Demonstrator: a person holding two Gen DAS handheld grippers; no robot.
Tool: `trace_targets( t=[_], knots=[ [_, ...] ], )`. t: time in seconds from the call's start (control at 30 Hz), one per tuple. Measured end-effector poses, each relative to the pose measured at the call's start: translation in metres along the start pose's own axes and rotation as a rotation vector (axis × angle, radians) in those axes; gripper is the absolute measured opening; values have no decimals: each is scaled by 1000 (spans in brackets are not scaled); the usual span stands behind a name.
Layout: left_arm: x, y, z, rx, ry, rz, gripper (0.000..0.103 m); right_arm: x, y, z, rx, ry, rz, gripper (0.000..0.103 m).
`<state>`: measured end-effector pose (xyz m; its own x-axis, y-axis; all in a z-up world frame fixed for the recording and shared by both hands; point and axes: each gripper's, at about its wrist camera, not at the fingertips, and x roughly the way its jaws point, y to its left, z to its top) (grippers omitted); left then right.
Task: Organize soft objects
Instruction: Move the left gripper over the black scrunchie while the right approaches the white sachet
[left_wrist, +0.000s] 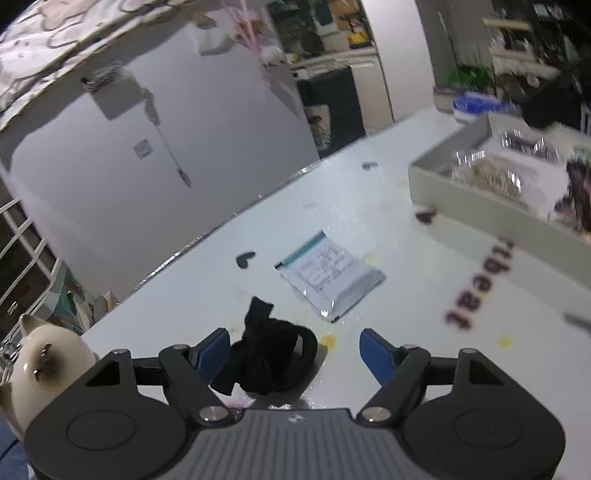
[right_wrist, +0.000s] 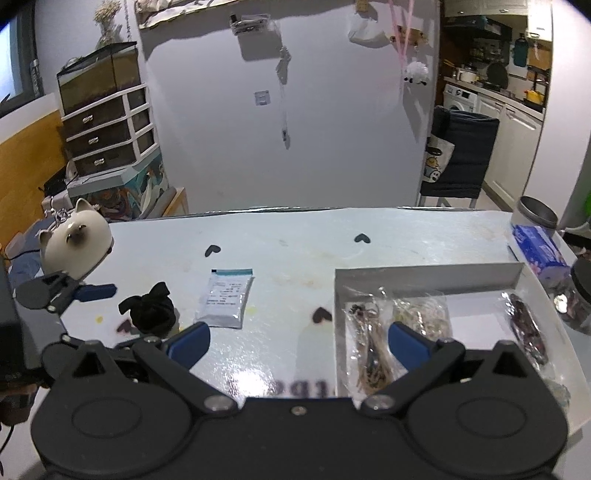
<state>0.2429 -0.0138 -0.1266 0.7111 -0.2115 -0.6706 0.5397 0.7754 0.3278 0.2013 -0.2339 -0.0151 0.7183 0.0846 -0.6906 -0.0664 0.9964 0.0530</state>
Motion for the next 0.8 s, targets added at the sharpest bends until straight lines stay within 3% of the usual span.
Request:
trace_targets(
  t=[0.1, 0.17, 0.43, 0.53, 0.8],
  knots=[
    [11, 0, -5, 29, 5, -1, 76, 17, 5, 7, -14, 17, 36, 103],
    [18, 0, -7, 40, 8, 0, 75, 30, 9, 14, -28, 29, 47, 95],
    [32, 0, -13, 63, -11, 8, 68, 114, 32, 49, -80, 122, 167, 38],
    [34, 1, -14, 53, -17, 14, 67, 149, 42, 61, -89, 158, 173, 21],
    [33, 8, -11, 23, -33, 23, 65, 231, 70, 82, -114, 192, 180, 16]
  ],
)
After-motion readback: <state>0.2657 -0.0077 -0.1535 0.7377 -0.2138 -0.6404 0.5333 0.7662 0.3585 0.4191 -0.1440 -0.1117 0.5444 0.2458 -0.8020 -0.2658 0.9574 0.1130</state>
